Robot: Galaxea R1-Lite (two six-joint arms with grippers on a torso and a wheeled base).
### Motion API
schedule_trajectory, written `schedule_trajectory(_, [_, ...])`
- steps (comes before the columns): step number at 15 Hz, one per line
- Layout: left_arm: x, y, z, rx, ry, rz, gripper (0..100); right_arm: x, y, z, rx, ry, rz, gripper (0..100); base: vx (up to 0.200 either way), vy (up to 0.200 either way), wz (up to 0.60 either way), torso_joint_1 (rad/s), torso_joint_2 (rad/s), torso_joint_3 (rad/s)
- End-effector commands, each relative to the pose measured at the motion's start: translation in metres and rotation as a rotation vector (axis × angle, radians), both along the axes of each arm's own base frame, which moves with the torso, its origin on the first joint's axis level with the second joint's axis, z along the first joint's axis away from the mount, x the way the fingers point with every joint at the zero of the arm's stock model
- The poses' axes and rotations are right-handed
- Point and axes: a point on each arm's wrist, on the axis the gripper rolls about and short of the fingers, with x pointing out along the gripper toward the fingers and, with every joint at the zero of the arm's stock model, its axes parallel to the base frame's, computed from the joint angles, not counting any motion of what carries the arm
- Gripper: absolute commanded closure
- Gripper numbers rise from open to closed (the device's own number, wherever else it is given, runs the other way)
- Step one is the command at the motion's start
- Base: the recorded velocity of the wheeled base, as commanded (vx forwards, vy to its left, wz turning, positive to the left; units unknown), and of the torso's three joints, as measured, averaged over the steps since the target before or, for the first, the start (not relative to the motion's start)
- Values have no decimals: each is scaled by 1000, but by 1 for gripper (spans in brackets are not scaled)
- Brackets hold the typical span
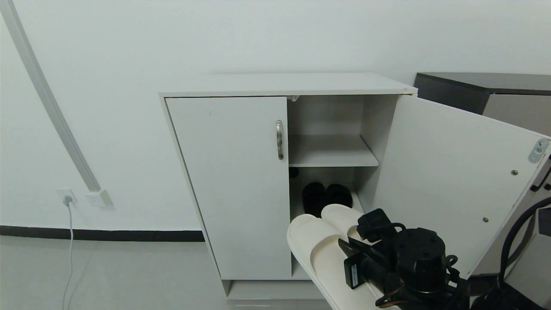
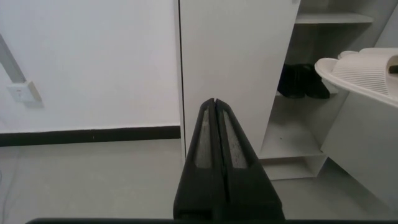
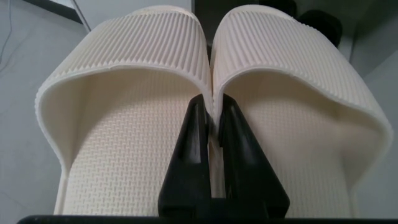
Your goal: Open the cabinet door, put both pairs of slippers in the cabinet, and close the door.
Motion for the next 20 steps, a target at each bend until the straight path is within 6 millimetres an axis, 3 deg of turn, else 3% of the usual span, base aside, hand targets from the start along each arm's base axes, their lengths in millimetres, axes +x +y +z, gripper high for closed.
schedule_trajectory(1, [0, 0, 0, 0, 1, 0, 100, 0, 0, -2, -7, 1, 5, 100, 0, 0, -600, -2, 2, -2])
schedule_trajectory(7, [0, 0, 0, 1, 1, 0, 100, 3, 3, -11, -17, -21, 3, 100, 0, 0, 0, -7, 44, 41])
schedule_trajectory(10, [0, 0, 0, -2, 1, -1, 100, 10, 19, -5, -14, -71, -42, 100, 0, 0, 0, -7, 25, 25])
schedule_trajectory(13, [0, 0, 0, 3, 1, 0, 100, 29, 37, 22, 15, -12, -200, 100, 0, 0, 0, 0, 0, 0])
schedule_trajectory(15, [0, 0, 0, 3, 1, -1, 100, 35, 45, 58, 27, -20, -321, 100, 0, 0, 0, 0, 0, 0])
schedule_trajectory(20, [0, 0, 0, 3, 1, 0, 100, 51, 55, 109, 51, -57, -387, 100, 0, 0, 0, 0, 0, 0])
